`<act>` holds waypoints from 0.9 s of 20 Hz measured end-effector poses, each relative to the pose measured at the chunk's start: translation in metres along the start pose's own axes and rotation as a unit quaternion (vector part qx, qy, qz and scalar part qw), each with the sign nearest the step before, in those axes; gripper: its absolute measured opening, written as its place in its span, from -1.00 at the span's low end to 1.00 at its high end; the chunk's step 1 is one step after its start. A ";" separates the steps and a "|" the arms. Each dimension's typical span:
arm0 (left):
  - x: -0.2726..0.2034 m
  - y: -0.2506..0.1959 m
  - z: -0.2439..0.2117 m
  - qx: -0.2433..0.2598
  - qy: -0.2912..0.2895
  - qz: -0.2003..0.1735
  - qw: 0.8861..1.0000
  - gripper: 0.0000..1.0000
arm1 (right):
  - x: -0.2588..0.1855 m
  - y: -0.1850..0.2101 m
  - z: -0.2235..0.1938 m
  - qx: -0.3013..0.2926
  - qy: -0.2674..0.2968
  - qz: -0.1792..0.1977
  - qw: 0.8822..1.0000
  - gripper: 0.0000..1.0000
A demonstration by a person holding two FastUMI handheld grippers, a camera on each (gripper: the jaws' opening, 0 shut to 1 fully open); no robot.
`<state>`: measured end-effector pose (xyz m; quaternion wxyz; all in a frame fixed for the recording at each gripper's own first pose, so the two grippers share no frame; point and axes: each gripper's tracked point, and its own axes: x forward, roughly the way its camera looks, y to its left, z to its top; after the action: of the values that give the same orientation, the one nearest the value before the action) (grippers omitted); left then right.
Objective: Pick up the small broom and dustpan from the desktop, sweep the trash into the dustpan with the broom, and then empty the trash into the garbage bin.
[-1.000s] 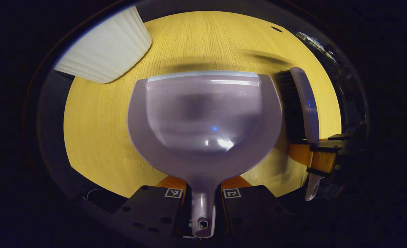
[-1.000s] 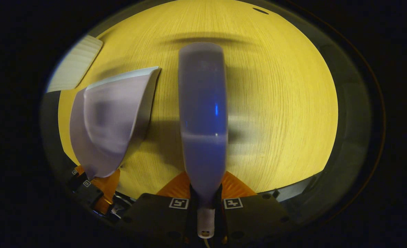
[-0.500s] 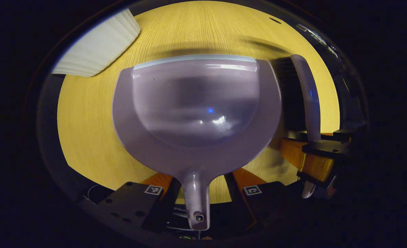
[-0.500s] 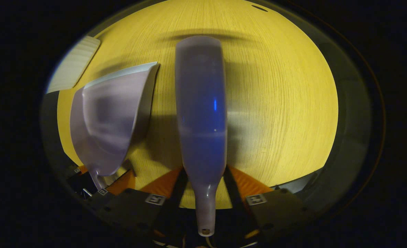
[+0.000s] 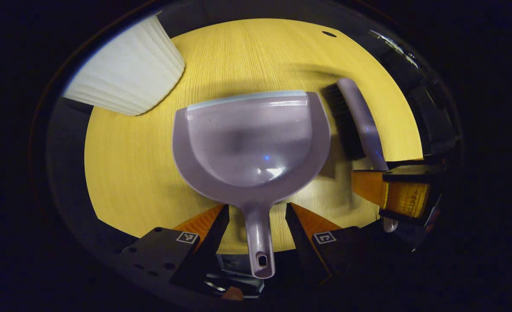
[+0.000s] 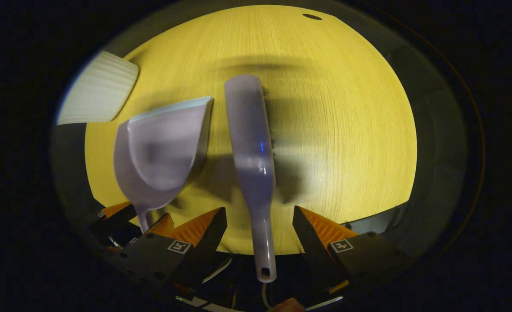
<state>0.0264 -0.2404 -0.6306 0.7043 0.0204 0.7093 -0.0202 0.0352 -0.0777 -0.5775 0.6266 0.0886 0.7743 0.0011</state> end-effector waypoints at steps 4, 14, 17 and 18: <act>-0.050 -0.006 0.001 0.019 -0.114 0.001 0.993 0.58 | -0.059 0.000 0.002 -0.010 -0.099 0.031 0.995 0.99; -0.136 -0.004 -0.006 -0.025 -0.452 -0.062 0.890 0.58 | -0.279 -0.027 0.002 -0.035 -0.492 -0.011 0.870 0.97; -0.131 0.008 -0.014 -0.057 -0.522 -0.061 0.849 0.57 | -0.351 -0.024 0.003 -0.047 -0.601 -0.022 0.797 0.96; -0.132 0.009 -0.017 -0.067 -0.545 -0.054 0.834 0.56 | -0.370 -0.021 0.004 -0.054 -0.630 -0.020 0.774 0.95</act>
<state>0.0111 -0.2304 -0.4987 0.9742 -0.0798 0.2104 -0.0189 0.1096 -0.1499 -0.2213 0.9779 0.0195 0.2066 -0.0257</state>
